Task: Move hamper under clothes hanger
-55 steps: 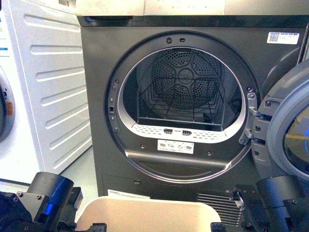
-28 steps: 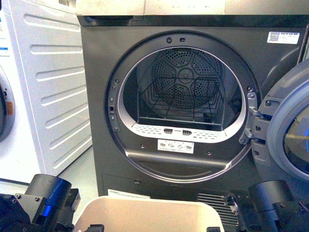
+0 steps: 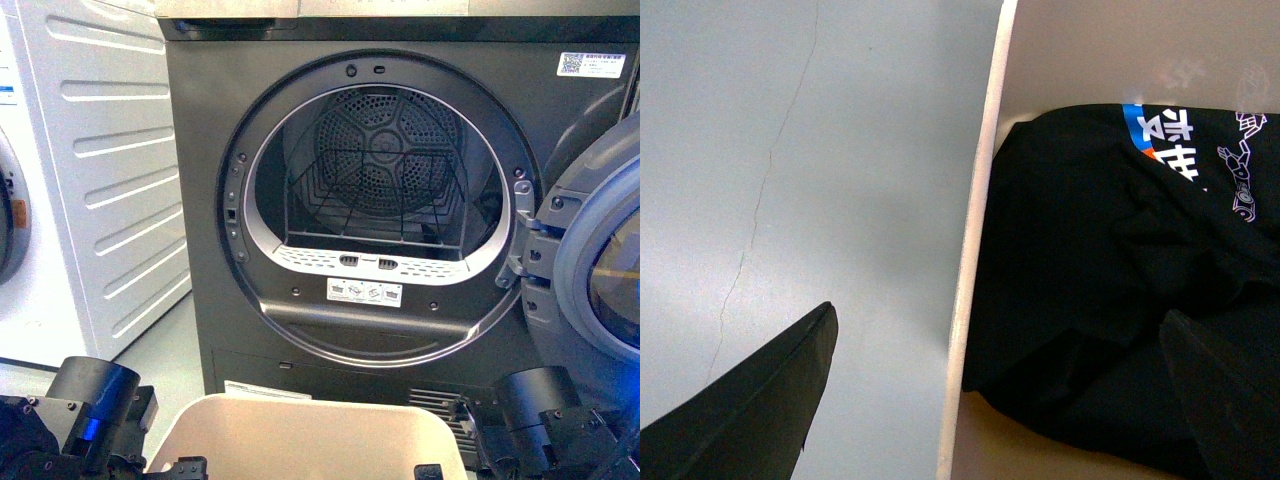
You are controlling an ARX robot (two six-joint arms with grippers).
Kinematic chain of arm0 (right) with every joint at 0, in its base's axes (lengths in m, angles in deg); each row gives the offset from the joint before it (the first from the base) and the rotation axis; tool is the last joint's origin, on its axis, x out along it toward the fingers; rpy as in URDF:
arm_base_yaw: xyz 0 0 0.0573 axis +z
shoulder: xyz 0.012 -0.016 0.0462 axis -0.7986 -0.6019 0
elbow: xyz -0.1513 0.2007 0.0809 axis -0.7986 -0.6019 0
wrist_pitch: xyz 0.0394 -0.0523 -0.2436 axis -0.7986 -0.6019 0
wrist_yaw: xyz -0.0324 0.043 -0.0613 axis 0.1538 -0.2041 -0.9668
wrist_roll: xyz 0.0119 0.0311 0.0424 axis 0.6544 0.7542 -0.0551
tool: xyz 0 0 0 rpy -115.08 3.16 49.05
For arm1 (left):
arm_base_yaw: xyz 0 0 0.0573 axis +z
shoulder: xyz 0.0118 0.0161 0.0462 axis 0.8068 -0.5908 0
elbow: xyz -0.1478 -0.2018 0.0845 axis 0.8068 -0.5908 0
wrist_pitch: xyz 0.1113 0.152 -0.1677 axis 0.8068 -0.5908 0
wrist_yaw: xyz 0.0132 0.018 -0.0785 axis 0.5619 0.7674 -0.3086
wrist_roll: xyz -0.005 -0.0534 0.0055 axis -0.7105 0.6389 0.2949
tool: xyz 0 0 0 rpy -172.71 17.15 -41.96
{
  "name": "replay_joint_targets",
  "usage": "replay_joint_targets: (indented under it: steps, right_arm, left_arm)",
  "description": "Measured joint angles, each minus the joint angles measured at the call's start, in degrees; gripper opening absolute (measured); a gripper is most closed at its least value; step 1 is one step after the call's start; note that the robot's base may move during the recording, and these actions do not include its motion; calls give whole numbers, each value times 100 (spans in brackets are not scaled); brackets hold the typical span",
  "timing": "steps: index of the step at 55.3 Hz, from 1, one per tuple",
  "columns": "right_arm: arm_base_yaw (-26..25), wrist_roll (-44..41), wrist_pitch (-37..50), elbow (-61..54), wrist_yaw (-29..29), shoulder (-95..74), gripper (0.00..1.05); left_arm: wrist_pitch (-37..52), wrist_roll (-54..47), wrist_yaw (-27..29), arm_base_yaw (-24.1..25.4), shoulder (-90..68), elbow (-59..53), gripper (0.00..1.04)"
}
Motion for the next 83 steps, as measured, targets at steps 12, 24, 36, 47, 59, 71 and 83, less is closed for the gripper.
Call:
replay_joint_targets:
  steps: [12,24,36,47,59,71,83]
  right_arm:
    - [0,-2,-57,122,-68,-129,94]
    - [0,2,-168,286,-190,-243,73]
    - [0,66,-216,304,-297,-260,32]
    - [22,205,-229,313,-328,-262,3]
    - [33,330,-79,72,-442,-149,3]
    - [48,420,151,-557,-496,212,3]
    - [0,431,328,-859,-498,404,3]
  left_arm:
    - [-24,-2,24,15,-157,192,90]
    - [-81,-7,46,37,-181,382,52]
    - [-90,-28,101,35,-227,428,11]
    - [-72,-70,61,46,-234,439,4]
    - [-50,-63,17,33,-234,422,4]
    - [-44,-81,-35,-42,-190,387,4]
    - [-111,-68,-70,-168,-85,352,4]
